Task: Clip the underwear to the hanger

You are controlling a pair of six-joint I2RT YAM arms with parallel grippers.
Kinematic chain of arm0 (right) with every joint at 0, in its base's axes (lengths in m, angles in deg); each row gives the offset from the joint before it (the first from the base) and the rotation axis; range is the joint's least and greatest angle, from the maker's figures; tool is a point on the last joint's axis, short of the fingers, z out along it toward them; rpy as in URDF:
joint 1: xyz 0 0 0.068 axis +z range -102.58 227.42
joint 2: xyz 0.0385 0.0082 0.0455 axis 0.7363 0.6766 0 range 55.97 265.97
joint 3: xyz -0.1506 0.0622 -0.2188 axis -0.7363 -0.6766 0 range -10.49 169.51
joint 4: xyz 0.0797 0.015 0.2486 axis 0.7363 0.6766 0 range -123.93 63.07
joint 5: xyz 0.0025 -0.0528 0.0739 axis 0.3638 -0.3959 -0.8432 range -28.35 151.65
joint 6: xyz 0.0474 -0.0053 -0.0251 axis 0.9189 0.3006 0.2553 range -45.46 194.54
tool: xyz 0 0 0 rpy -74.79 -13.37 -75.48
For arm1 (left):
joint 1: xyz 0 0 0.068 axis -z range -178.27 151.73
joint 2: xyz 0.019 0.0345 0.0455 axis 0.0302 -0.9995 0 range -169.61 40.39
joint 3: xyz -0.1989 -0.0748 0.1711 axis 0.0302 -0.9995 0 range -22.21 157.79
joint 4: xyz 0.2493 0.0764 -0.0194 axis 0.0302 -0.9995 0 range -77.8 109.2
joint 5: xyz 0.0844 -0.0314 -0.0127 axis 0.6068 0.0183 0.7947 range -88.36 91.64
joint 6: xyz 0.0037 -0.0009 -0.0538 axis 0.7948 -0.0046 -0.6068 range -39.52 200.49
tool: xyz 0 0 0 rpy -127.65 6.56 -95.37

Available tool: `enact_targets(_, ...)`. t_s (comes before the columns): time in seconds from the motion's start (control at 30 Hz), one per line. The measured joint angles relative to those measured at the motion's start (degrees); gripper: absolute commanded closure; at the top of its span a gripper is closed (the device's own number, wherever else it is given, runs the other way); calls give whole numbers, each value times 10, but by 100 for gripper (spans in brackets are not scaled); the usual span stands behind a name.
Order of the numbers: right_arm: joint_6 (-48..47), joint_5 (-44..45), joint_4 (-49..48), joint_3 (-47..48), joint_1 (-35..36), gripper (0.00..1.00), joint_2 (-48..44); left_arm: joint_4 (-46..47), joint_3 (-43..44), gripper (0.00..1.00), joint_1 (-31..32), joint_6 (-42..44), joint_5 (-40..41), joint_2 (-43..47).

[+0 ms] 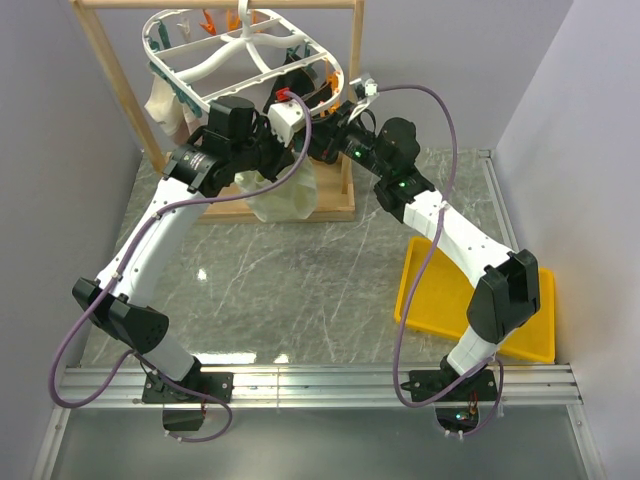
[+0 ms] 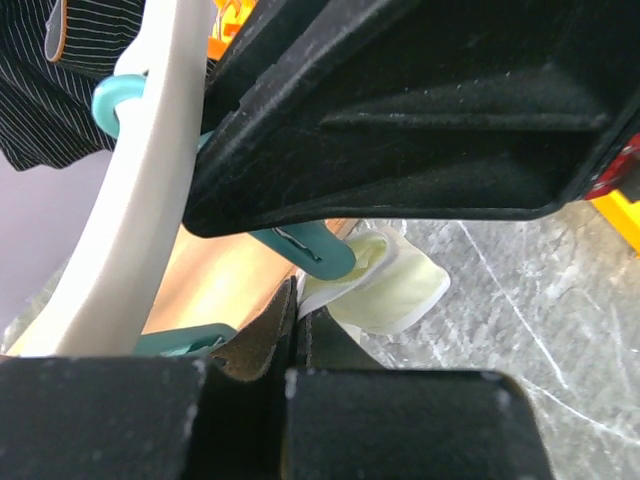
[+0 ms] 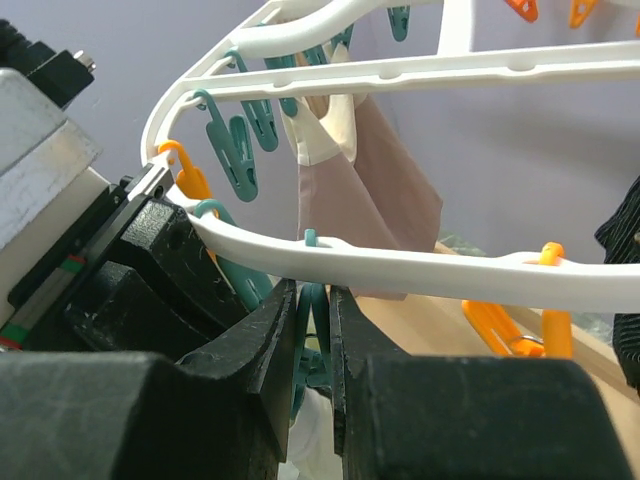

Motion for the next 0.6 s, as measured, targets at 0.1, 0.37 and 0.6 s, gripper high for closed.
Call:
enact_targets(0.1, -7, 0, -16, -7, 0, 100, 0, -4, 5, 100, 0, -10, 0, 0)
enact_targets(0.37, -26, 0, -25, -11, 0, 100, -3, -5, 14, 100, 0, -21, 9, 0)
enact_targets(0.6, -61, 0, -24, -13, 0, 100, -3, -1, 10, 100, 0, -21, 25, 4)
